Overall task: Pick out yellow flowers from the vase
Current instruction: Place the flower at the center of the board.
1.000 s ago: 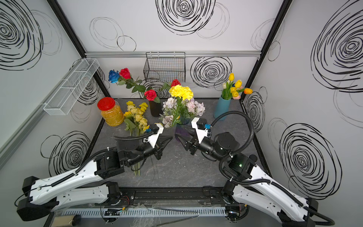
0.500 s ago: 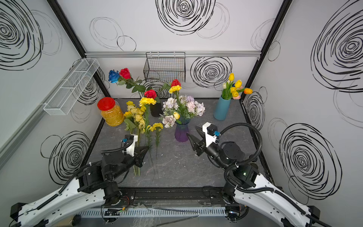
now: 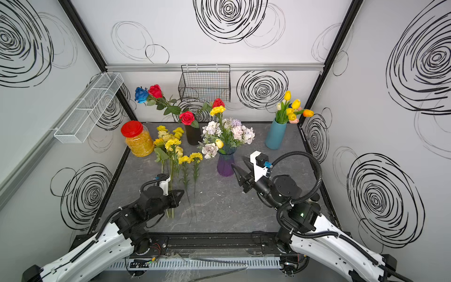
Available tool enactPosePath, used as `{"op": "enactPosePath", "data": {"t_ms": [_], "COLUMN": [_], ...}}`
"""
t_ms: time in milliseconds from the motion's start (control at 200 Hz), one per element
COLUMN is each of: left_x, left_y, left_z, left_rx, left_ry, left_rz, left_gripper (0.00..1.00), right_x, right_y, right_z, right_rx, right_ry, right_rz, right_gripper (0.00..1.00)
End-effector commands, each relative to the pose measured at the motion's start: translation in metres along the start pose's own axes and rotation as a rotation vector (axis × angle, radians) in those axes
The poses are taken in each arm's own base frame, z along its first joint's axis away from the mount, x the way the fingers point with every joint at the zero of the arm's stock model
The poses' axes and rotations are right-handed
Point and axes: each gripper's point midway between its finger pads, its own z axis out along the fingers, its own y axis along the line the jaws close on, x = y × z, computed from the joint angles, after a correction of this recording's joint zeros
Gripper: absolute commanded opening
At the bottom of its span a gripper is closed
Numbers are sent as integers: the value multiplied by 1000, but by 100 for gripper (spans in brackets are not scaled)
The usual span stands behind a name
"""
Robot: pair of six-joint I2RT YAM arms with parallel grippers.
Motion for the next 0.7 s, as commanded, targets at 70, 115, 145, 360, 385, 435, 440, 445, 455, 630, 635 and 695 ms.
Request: {"op": "enactPosePath", "data": {"t_ms": [70, 115, 145, 360, 385, 435, 440, 445, 455, 630, 635, 695], "left_x": [-5, -6, -5, -1, 0, 2, 3, 3, 3, 9, 9, 9], "left_y": [-21, -22, -21, -19, -18, -16, -16, -15, -15, -5, -4, 0], "left_z": [12, 15, 18, 40, 42, 47, 48, 48, 49, 56, 56, 56], "left_rx": [92, 93, 92, 57, 50, 43, 43, 41, 42, -9, -10, -22], "left_ry": [32, 41, 49, 101, 106, 116, 118, 119, 120, 149, 151, 151], "left_rz": [-50, -60, -70, -84, -86, -95, -95, -96, -98, -87, -87, -91], "left_gripper": [0, 0, 0, 0, 0, 0, 0, 0, 0, 11, 12, 16], "right_x": [-3, -3, -3, -1, -1, -1, -1, -1, -2, -1, -1, 0], "right_y": [-3, -5, -6, -9, -9, -10, -10, -10, -11, -13, -13, -13], "right_z": [-1, -1, -2, -4, -4, -5, -5, -5, -5, -7, -7, -7], "right_rx": [18, 27, 31, 46, 46, 49, 50, 51, 52, 60, 61, 62], "right_ry": [-10, -5, -3, -1, 0, 1, 1, 0, 0, -1, -1, 0], "right_rz": [13, 13, 15, 28, 29, 30, 30, 30, 31, 31, 31, 30], "right_gripper": [54, 54, 54, 53, 53, 53, 53, 53, 53, 54, 54, 54]}}
